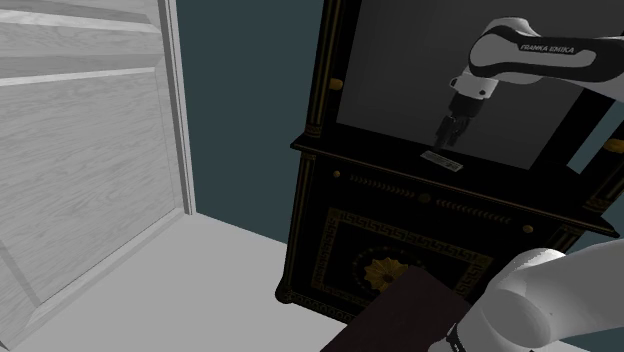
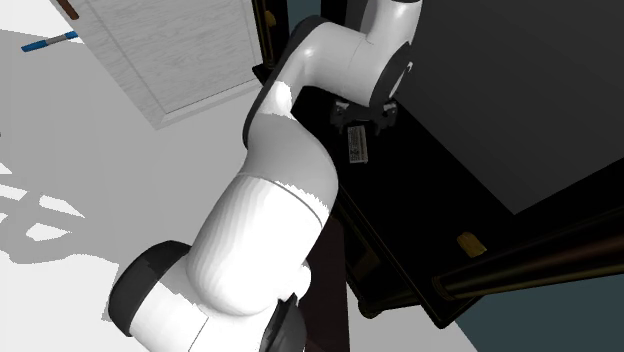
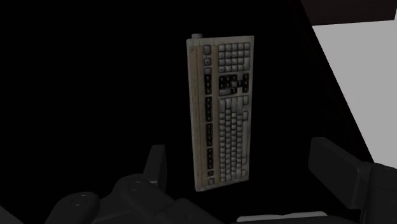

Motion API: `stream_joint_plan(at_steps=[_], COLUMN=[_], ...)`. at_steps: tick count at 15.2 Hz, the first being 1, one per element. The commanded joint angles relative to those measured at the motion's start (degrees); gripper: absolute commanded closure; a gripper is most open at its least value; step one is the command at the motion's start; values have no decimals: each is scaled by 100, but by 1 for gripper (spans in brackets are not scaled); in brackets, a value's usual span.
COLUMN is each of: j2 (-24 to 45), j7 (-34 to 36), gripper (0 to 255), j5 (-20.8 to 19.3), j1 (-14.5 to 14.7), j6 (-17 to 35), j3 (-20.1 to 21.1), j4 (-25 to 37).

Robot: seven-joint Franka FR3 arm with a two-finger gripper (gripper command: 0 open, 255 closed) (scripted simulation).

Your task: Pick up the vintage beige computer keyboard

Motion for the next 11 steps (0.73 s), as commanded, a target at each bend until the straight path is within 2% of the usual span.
stream_joint_plan(at_steps=[1, 7, 8, 11], j2=[12, -28, -30, -32], j7=[-27, -17, -11, -11], gripper=[0, 0, 255, 255], j5=[-20, -62, -61, -61], j1=[-14, -39, -38, -38], j6=[161, 503, 507, 501], j3=[-50, -93, -89, -88], j4=[-146, -526, -532, -529])
